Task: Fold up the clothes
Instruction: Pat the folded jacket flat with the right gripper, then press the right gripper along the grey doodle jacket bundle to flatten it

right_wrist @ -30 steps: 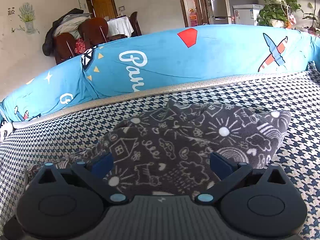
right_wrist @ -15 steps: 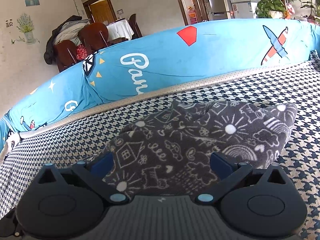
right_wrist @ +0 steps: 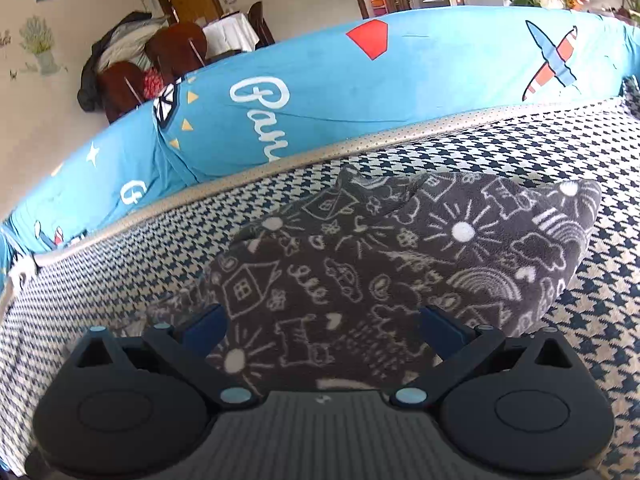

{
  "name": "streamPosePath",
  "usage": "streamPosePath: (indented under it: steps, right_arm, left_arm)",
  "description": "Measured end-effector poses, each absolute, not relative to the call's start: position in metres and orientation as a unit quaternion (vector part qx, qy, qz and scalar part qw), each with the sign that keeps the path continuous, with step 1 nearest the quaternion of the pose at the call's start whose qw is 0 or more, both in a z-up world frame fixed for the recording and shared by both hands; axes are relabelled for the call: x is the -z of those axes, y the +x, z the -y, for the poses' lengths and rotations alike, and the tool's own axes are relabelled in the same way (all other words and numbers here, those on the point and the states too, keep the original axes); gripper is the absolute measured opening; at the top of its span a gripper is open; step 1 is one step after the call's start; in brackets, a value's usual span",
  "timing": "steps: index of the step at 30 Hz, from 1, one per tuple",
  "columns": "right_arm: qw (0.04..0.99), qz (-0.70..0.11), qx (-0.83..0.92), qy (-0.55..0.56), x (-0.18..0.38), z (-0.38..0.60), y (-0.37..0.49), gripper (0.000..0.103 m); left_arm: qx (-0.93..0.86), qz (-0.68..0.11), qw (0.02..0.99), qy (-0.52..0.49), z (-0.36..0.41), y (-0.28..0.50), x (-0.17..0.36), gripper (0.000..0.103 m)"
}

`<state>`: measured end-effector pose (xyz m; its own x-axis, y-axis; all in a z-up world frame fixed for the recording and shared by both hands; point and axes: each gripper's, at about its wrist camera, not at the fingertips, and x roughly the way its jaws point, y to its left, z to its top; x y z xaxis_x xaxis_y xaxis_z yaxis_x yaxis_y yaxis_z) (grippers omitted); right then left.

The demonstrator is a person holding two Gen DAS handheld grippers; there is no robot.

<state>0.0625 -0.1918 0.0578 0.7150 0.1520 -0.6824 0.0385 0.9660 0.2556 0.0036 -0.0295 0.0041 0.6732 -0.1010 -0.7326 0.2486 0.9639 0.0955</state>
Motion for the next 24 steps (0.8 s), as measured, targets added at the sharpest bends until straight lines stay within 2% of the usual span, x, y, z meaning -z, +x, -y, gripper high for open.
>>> streamPosePath:
  steps: [8,16,24]
  right_arm:
    - [0.905,-0.419,-0.009,0.067,-0.042,0.187,0.070,0.103]
    - [0.902,-0.423,-0.002,0.084,-0.041,0.192,0.071,0.103]
    - [0.903,-0.420,0.003,0.085,-0.042,0.190,0.070,0.103]
  left_arm:
    - [0.109,-0.392,0.909,0.089,0.030,-0.002,-0.015,0.103]
    - [0.112,-0.358,0.925,0.058,0.017,-0.007,-0.045,0.103]
    - [0.037,-0.355,0.934,0.029,0.001,0.027,-0.046,0.103]
